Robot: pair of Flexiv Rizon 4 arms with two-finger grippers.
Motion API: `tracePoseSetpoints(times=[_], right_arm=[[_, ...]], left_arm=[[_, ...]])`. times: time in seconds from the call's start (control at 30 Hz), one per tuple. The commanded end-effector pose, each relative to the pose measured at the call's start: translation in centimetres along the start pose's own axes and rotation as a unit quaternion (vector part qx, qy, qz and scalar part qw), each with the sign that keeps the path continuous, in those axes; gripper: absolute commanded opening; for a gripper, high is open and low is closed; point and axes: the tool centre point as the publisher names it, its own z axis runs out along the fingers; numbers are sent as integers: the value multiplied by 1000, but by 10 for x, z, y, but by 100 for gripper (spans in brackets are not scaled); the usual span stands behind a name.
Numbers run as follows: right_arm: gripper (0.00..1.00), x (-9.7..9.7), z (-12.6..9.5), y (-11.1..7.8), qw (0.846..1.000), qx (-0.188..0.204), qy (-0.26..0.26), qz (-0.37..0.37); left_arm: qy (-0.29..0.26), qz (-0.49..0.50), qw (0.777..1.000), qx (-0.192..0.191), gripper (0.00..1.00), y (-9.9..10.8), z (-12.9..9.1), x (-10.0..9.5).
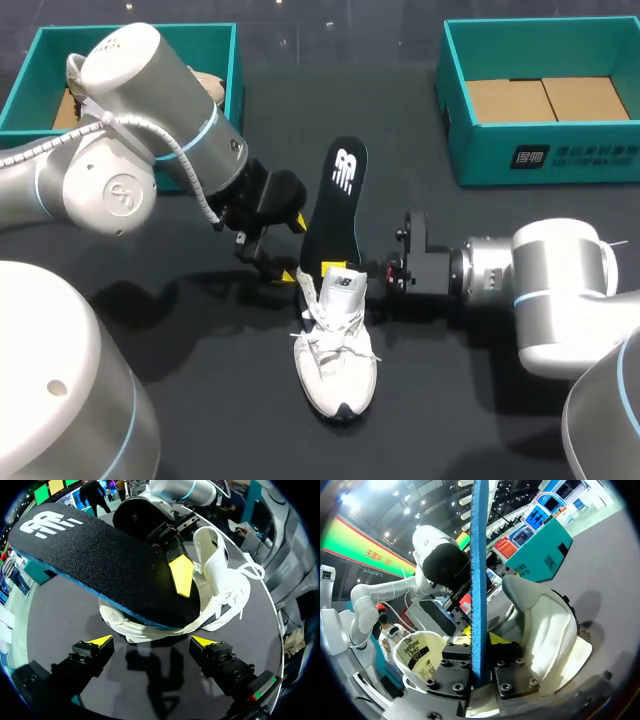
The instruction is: Take the shoe out of the shoebox, open the shoe tongue, remove and reinsert the insole, then place the shoe into the shoebox
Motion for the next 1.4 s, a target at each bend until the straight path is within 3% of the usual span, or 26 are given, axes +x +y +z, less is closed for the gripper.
tracePoseSetpoints(times=[0.03, 0.33, 0.47, 1.4], right_arm=[[18, 2, 1, 0, 1000, 5, 2, -3], [24, 6, 1, 8, 1000, 11, 2, -21], [31, 8, 0, 11, 1000, 13, 1, -25], [36, 5, -3, 42, 998, 43, 1, -51]], left_arm=[[0, 0, 1000, -1, 100, 0, 1, 0], [0, 0, 1000, -1, 100, 0, 1, 0], [0, 0, 1000, -1, 100, 0, 1, 0], [0, 0, 1000, -1, 100, 0, 1, 0]])
